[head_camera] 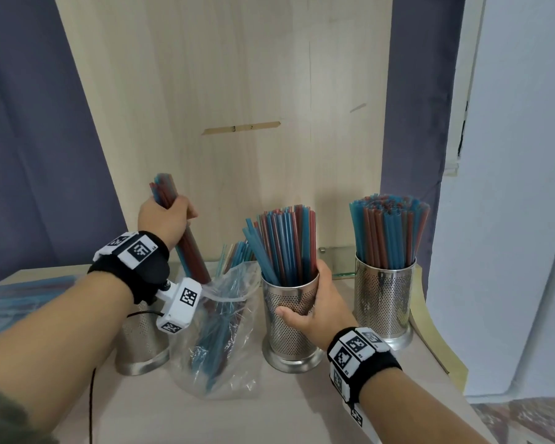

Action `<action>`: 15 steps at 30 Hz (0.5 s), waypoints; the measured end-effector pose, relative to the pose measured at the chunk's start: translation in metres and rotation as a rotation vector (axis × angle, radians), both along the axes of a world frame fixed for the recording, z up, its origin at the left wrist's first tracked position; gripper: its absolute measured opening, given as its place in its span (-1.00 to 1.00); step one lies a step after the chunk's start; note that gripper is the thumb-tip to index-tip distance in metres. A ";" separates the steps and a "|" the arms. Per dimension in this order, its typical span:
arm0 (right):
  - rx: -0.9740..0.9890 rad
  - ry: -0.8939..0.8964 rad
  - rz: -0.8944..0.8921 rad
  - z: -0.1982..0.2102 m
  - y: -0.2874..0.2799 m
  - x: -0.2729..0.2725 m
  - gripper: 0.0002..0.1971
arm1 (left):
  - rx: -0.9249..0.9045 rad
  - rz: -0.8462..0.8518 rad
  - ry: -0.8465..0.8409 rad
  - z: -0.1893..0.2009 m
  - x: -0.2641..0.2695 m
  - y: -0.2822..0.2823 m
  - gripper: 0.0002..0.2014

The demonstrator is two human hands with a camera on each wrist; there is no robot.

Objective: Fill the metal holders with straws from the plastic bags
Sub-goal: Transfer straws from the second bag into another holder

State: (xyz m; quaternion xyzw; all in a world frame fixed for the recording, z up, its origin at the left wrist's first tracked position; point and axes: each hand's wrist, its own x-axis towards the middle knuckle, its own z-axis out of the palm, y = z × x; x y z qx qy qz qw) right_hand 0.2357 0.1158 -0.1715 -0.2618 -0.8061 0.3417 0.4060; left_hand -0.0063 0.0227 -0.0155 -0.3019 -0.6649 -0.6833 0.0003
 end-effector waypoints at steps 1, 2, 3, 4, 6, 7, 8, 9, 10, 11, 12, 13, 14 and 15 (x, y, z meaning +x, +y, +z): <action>0.002 0.001 -0.003 0.000 0.000 0.000 0.00 | 0.038 0.006 -0.009 0.003 -0.001 -0.001 -0.84; 0.004 0.001 -0.005 -0.001 0.000 0.000 0.00 | 0.075 0.017 -0.003 0.006 0.000 -0.003 -0.85; 0.006 0.000 -0.007 -0.001 0.000 0.000 0.00 | 0.107 0.029 0.013 0.008 0.000 -0.004 -0.85; 0.006 -0.002 -0.009 -0.001 0.000 0.000 0.00 | 0.136 0.041 0.032 0.011 0.001 -0.006 -0.84; 0.006 -0.003 -0.010 -0.001 0.000 0.000 0.01 | 0.196 0.057 0.055 0.016 0.001 -0.010 -0.83; 0.006 -0.004 -0.010 -0.001 0.000 -0.001 0.01 | 0.231 0.059 0.055 0.020 0.002 -0.012 -0.84; 0.008 -0.006 -0.010 0.000 0.000 0.000 0.01 | 0.269 0.057 0.048 0.024 0.002 -0.015 -0.85; 0.009 -0.009 -0.012 0.000 0.000 -0.001 0.01 | 0.308 0.052 0.041 0.028 0.004 -0.018 -0.86; 0.010 -0.010 -0.013 0.000 0.000 0.000 0.00 | 0.345 0.045 0.039 0.033 0.007 -0.021 -0.87; 0.011 -0.010 -0.016 0.000 0.000 0.000 0.00 | 0.382 0.038 0.037 0.039 0.009 -0.023 -0.87; 0.010 -0.010 -0.017 0.000 -0.001 0.000 -0.01 | 0.426 0.026 0.028 0.045 0.013 -0.026 -0.87; 0.009 -0.011 -0.018 0.000 -0.001 0.000 -0.01 | 0.477 0.008 0.012 0.051 0.015 -0.029 -0.87; 0.007 -0.012 -0.017 0.000 -0.001 0.000 -0.01 | 0.528 -0.015 -0.010 0.057 0.018 -0.031 -0.86; 0.005 -0.011 -0.015 0.000 0.000 0.000 -0.01 | 0.576 -0.042 -0.030 0.063 0.021 -0.033 -0.85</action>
